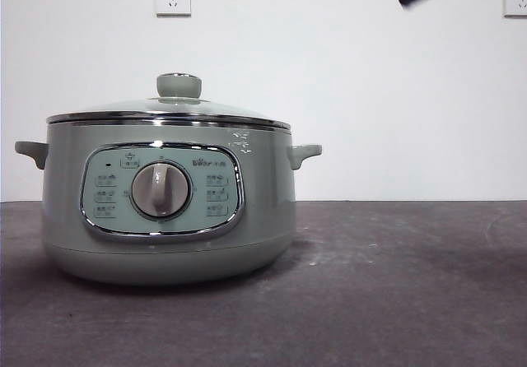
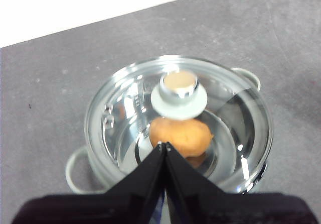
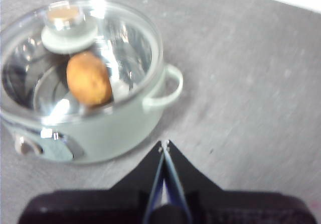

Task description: Pick up the potato,open the lid,put the potato in the pot,close the lid

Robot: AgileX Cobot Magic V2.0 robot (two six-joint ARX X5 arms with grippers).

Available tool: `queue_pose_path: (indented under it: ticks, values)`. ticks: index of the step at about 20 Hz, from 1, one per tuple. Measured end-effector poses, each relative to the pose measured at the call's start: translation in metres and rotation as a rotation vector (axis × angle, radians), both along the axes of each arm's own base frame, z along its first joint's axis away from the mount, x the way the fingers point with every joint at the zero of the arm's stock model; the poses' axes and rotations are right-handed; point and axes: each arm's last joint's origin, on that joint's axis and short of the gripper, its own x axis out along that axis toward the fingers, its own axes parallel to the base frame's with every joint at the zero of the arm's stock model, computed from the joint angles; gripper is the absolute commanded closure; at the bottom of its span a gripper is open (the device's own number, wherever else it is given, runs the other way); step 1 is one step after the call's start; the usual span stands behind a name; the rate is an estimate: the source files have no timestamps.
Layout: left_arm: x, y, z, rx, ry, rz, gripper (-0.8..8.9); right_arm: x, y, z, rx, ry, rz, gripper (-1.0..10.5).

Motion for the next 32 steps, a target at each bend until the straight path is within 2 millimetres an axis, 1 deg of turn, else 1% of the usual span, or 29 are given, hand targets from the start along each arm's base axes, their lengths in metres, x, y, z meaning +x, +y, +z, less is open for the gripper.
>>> queue_pose_path:
  ticks: [2, 4, 5, 6, 10, 19, 20, 23, 24, 25, 26, 29, 32]
  values:
    - [-0.008, 0.004, -0.023, -0.022, -0.031, -0.008, 8.22, -0.008, -0.007, -0.023, 0.035, -0.014, -0.009, 9.6]
    - [-0.014, 0.007, -0.046, -0.043, -0.044, -0.018, 8.22, -0.012, -0.011, -0.038, 0.036, 0.003, -0.017, 9.6]
    - [-0.015, 0.008, -0.054, -0.044, -0.04, -0.017, 8.21, -0.013, -0.011, -0.042, 0.023, 0.023, -0.019, 9.6]
    - [-0.016, 0.008, -0.056, -0.043, -0.031, -0.016, 8.18, -0.013, -0.012, -0.044, 0.012, 0.038, -0.021, 9.4]
    - [-0.015, 0.007, -0.06, -0.036, 0.012, -0.008, 8.17, -0.015, -0.013, -0.047, 0.002, 0.081, -0.029, 9.5]
    - [-0.016, 0.008, -0.061, -0.028, 0.023, -0.008, 8.17, -0.015, -0.013, -0.047, 0.001, 0.083, -0.033, 9.5]
    - [-0.016, 0.008, -0.061, -0.023, 0.017, -0.007, 8.17, -0.015, -0.013, -0.047, 0.001, 0.083, -0.033, 9.5]
    - [-0.024, 0.02, -0.052, -0.028, -0.079, 0.025, 8.17, -0.015, -0.013, -0.047, 0.003, 0.084, -0.035, 9.5]
    - [-0.027, 0.025, -0.052, -0.048, -0.123, 0.054, 8.17, -0.015, -0.013, -0.047, 0.003, 0.085, -0.034, 9.5]
    - [-0.028, 0.03, -0.056, -0.065, -0.164, 0.089, 8.17, -0.015, -0.013, -0.047, 0.003, 0.084, -0.035, 9.5]
    - [-0.027, 0.035, -0.066, -0.078, -0.198, 0.129, 8.17, -0.015, -0.013, -0.047, 0.003, 0.085, -0.034, 9.5]
    - [-0.026, 0.049, -0.104, -0.103, -0.281, 0.253, 8.17, -0.015, -0.013, -0.047, 0.003, 0.084, -0.035, 9.5]
    - [-0.027, 0.059, -0.137, -0.112, -0.333, 0.333, 8.17, -0.015, -0.013, -0.047, 0.003, 0.084, -0.035, 9.5]
